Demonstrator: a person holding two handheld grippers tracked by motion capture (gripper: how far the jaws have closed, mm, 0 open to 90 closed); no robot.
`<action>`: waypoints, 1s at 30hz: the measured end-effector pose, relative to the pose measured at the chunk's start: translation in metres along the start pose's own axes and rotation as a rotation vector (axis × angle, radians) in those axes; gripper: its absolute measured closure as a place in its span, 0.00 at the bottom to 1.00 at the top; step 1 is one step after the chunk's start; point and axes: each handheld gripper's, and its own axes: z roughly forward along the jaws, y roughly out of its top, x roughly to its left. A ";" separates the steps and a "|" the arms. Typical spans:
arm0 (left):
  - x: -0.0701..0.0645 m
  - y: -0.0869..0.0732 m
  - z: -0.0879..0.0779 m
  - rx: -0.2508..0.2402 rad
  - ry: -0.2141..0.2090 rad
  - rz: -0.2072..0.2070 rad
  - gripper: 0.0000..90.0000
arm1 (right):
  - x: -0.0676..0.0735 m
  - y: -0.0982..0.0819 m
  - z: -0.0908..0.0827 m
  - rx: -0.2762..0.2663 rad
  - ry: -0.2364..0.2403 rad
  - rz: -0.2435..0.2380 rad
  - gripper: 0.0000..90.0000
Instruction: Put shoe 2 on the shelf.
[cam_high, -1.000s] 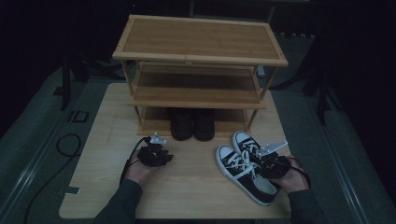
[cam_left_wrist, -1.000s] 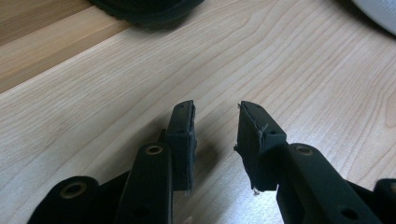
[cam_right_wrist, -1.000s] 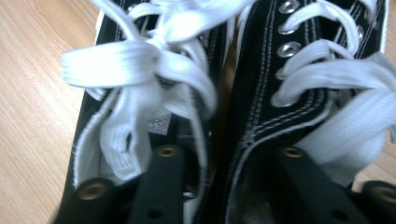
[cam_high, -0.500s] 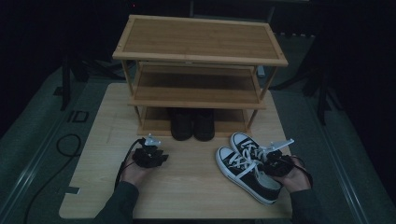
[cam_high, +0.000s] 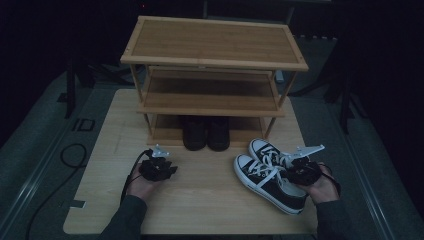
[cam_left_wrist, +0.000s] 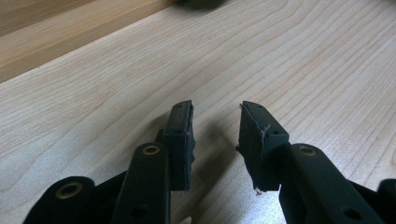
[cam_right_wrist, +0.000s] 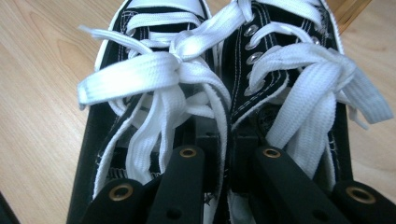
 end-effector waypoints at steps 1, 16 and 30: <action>0.000 0.000 0.000 0.000 0.000 0.002 0.72 | 0.001 0.001 -0.001 0.003 -0.001 -0.003 0.95; -0.002 -0.006 0.001 -0.020 0.011 0.023 0.70 | 0.002 0.018 -0.008 0.015 0.014 -0.082 0.95; -0.006 -0.014 0.003 -0.076 0.023 0.078 0.62 | 0.007 0.039 -0.016 0.009 0.020 -0.150 0.95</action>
